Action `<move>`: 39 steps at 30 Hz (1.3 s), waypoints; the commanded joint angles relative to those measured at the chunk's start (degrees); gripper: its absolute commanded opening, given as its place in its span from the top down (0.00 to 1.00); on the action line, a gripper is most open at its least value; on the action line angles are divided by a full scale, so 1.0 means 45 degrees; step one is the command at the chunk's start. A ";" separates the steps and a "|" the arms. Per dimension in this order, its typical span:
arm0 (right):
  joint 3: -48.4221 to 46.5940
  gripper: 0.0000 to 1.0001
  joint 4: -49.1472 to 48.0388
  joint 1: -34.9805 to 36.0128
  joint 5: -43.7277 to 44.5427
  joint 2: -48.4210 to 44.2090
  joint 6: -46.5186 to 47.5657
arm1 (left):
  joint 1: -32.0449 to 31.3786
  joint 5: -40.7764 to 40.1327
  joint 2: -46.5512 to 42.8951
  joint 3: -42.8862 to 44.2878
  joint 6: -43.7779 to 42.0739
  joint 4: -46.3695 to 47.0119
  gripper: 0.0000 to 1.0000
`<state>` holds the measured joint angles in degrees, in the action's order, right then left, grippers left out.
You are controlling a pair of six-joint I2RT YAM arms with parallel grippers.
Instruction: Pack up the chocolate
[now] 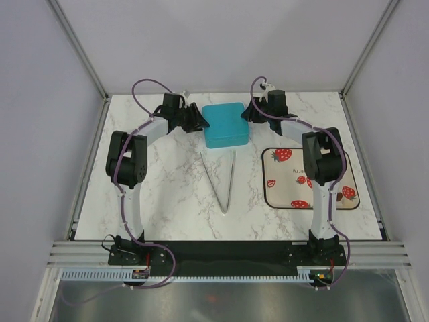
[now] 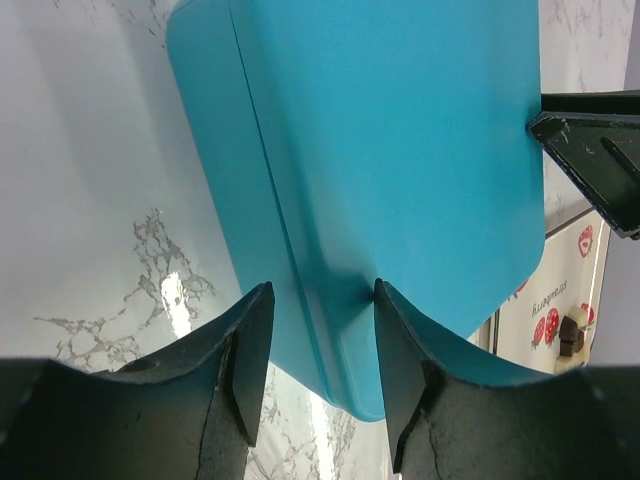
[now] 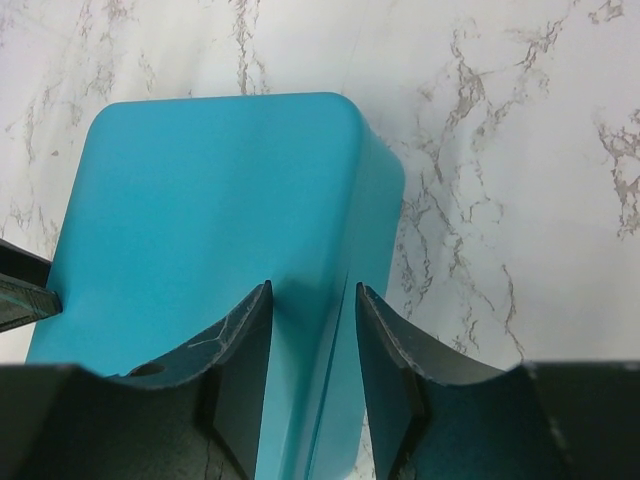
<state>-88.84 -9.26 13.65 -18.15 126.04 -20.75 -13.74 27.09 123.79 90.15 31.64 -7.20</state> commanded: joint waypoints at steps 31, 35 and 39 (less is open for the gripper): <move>0.1265 0.74 0.0768 -0.0162 0.0049 0.1796 -0.2828 | 0.0025 0.0073 0.1280 0.0474 -0.0273 -0.0353 0.52; 0.1888 0.79 0.0302 -0.0182 -0.0085 0.1973 -0.4230 | 0.0006 0.0152 0.1827 0.1098 -0.0117 -0.0431 0.53; 0.2399 0.82 0.0375 -0.0142 0.0087 0.1718 -0.4977 | 0.0006 0.0171 0.2276 0.1275 0.0039 -0.0431 0.53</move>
<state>-82.94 -22.90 11.70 -19.22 128.44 -40.95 -12.93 31.70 128.92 95.42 32.03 -7.57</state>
